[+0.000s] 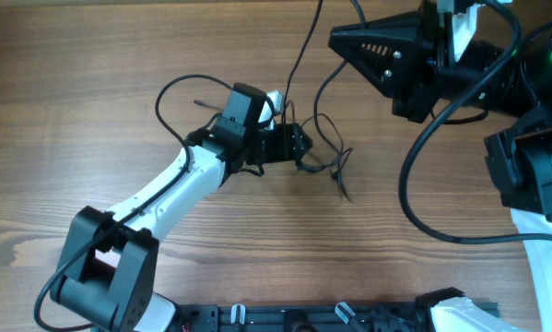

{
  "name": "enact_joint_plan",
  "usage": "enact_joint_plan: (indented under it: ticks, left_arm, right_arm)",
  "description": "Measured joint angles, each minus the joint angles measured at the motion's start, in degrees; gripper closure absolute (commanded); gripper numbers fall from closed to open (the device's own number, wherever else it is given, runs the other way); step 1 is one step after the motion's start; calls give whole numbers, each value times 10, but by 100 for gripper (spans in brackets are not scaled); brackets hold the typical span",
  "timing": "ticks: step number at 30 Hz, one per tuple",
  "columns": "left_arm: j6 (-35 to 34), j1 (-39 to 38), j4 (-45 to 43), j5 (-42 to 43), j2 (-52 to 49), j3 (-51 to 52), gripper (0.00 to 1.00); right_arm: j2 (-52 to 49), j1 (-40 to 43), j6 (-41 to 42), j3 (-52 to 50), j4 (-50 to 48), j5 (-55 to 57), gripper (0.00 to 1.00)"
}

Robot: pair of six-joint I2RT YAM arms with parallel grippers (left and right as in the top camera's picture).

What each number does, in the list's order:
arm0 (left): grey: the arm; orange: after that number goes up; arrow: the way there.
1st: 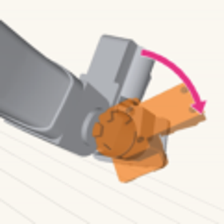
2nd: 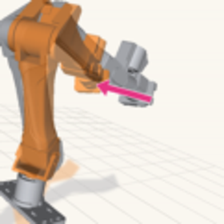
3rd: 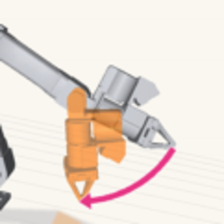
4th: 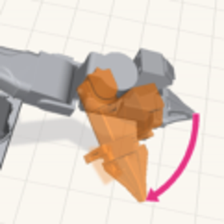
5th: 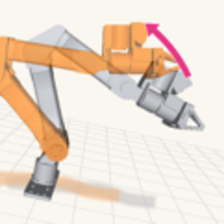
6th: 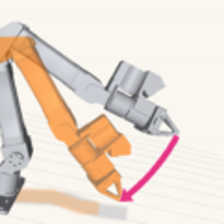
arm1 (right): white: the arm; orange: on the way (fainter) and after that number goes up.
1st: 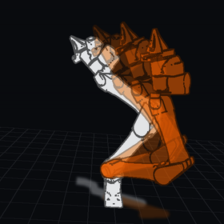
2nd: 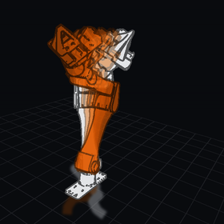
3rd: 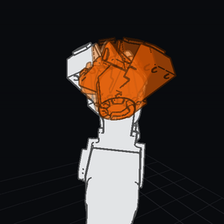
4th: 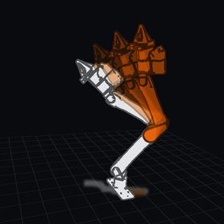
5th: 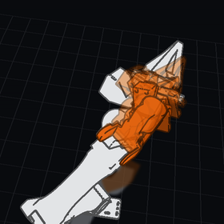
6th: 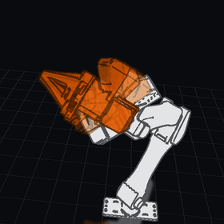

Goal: Untangle cables

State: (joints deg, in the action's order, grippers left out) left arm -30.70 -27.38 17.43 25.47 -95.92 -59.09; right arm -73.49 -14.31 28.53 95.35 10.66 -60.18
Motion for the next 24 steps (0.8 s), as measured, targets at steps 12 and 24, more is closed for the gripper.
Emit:
enact_joint_plan:
  ticks: [12,24]
  left_arm:
    - [1,174,174,-218,-6,0,44]
    - [2,228,170,-96,-6,0,43]
  right_arm:
    - [0,237,84,0,96,125,96]
    - [-30,327,-24,5,458,169,96]
